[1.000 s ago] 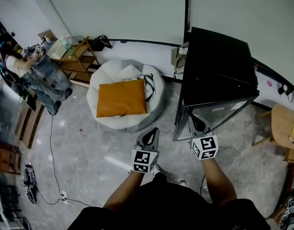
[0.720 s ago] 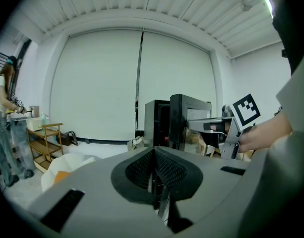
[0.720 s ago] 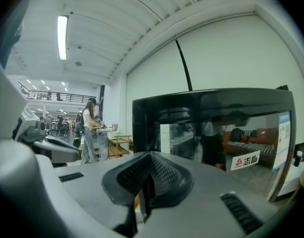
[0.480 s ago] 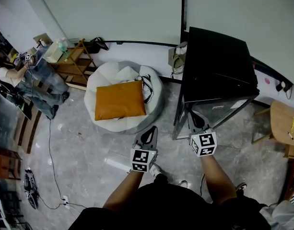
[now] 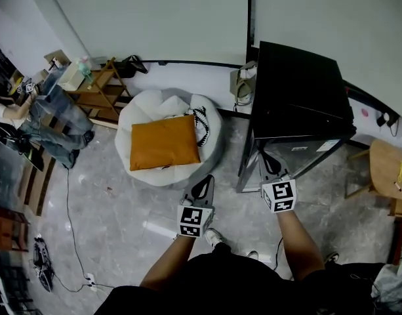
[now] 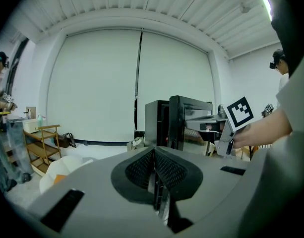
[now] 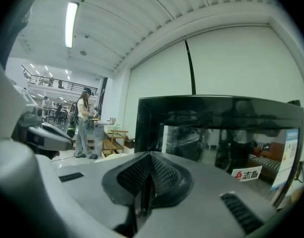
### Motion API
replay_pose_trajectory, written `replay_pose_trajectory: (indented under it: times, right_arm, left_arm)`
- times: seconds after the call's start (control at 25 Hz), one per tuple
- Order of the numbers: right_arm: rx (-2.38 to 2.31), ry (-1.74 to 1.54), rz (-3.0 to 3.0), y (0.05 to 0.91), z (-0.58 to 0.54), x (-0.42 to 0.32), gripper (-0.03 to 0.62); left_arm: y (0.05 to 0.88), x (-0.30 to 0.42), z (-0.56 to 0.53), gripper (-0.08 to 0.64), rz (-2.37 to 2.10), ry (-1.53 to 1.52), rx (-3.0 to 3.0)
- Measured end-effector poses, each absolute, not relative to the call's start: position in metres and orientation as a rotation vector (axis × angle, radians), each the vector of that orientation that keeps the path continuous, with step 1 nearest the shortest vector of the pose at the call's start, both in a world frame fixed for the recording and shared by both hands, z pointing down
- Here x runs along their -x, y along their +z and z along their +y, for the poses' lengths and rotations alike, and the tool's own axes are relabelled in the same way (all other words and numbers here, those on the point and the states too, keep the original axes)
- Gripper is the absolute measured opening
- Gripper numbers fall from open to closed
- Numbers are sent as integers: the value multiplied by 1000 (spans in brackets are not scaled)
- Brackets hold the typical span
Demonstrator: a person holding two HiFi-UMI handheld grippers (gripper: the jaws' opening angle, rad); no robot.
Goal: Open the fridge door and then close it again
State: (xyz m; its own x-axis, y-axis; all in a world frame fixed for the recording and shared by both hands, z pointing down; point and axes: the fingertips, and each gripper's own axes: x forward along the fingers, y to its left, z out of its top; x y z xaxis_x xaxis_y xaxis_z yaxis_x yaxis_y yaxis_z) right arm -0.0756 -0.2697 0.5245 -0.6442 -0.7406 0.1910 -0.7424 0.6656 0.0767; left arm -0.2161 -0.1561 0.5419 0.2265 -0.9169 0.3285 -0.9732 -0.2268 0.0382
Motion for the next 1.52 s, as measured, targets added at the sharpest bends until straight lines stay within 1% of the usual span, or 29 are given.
replay_pose_trajectory:
  times: [0.2, 0.64, 0.84, 1.52]
  right_arm:
    - [-1236, 129, -2721, 524, -282, 80, 15]
    - [-1257, 45, -2676, 526, -305, 84, 15]
    - [-1301, 165, -2697, 527, -319, 85, 15]
    - [-1338, 72, -2610, 529, -350, 91, 15]
  left_arm:
    - [538, 219, -168, 23, -1789, 333, -2301]
    - [541, 222, -181, 23, -1747, 348, -2335]
    - [548, 227, -187, 23, -1724, 367, -2335]
    - [550, 226, -190, 23, -1692, 358, -2363]
